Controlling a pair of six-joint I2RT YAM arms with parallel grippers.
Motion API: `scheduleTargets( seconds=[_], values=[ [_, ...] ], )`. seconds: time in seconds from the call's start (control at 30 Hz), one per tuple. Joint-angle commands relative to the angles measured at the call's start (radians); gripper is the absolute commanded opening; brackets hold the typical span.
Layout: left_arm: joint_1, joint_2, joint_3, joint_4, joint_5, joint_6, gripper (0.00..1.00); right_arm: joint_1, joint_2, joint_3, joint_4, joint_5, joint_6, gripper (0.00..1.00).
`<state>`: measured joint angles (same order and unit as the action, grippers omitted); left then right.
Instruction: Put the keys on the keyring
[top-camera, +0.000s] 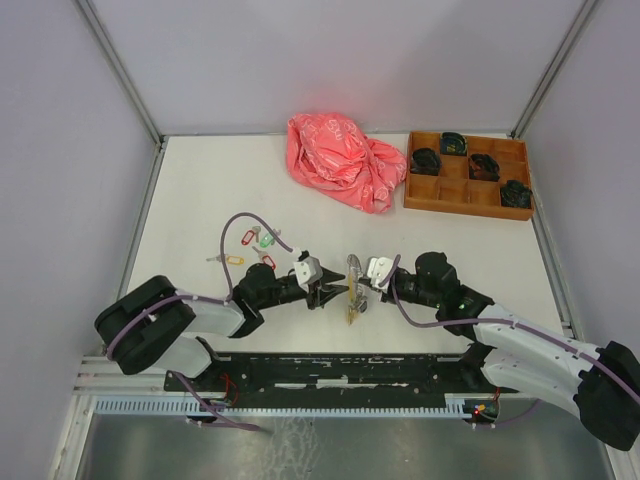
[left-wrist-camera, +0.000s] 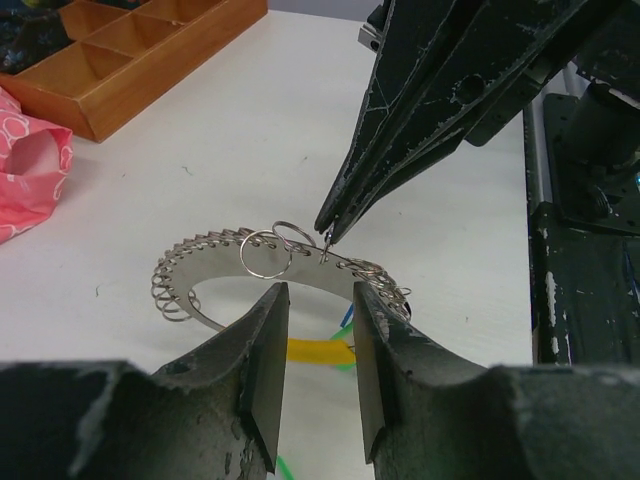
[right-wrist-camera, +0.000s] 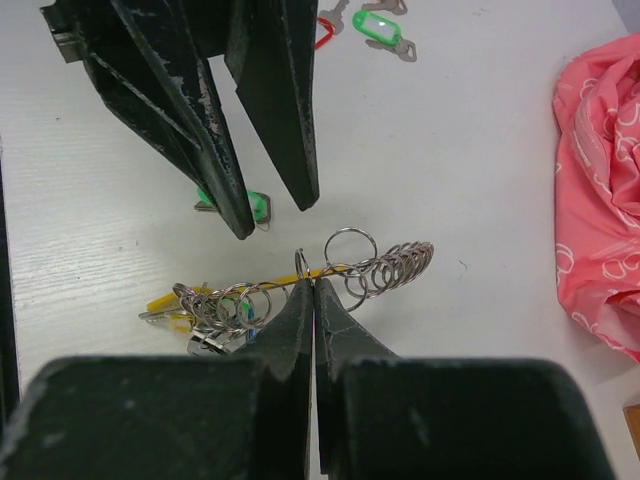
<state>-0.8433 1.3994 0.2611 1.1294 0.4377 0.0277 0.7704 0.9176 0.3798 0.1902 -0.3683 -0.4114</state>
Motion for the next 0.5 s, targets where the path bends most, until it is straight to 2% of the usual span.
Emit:
scheduleTargets(
  seconds=[0.0, 0.47],
  values=[
    [0.032, 0.044, 0.035, 0.166, 0.138, 0.016, 0.38, 0.004, -0.013, -0.004, 0.097, -0.058, -0.028, 0.01],
    [0.042, 0.100, 0.075, 0.151, 0.199, 0.012, 0.29, 0.004, -0.017, -0.001, 0.117, -0.087, -0.040, 0.01]
  ],
)
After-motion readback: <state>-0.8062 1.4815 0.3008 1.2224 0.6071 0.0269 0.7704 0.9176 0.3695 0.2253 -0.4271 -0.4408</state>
